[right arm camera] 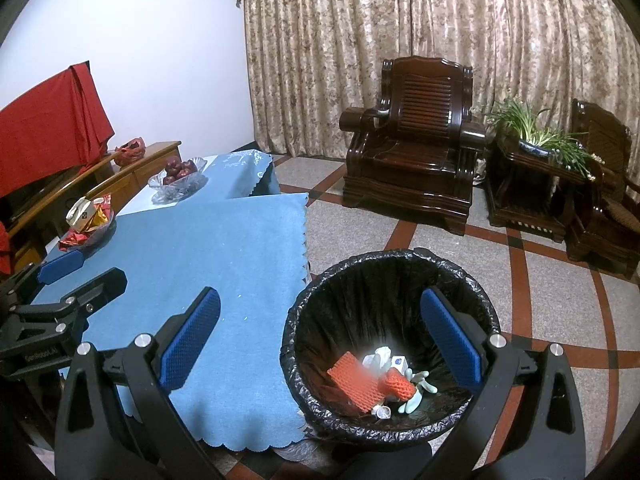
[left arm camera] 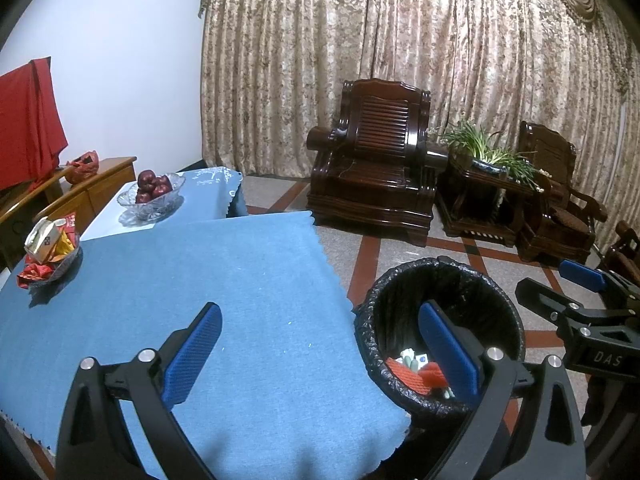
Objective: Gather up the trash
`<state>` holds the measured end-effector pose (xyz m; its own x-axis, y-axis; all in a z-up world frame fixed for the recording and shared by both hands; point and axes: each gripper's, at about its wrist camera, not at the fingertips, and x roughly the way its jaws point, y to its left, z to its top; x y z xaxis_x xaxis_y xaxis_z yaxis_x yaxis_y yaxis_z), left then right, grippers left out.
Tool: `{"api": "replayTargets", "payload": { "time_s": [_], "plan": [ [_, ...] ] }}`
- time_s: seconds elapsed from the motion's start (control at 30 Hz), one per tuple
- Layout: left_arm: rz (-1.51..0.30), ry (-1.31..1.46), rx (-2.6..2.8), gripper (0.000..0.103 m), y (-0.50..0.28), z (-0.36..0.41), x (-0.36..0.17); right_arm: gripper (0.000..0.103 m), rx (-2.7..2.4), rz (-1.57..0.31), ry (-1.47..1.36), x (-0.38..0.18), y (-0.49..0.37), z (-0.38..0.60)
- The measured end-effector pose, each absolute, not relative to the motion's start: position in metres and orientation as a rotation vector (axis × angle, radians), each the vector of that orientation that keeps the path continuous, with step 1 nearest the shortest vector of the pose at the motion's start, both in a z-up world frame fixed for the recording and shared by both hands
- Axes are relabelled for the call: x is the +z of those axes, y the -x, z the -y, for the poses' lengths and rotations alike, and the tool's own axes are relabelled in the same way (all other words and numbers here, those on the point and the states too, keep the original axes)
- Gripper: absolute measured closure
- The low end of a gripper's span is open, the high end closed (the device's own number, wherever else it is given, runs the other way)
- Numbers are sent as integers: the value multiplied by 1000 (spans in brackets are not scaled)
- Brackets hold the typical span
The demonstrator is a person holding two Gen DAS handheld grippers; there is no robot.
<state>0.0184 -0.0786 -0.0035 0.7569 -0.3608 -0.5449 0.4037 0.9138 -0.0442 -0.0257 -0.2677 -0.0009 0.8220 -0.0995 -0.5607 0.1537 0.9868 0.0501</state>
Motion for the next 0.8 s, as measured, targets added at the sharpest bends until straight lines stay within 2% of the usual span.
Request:
{"api": "replayTargets", "payload": {
  "time_s": [0.8],
  "plan": [
    [-581,-79,-417,6,-19,78,-3,5,-134,-594,-95,-1,25,268]
  ]
}}
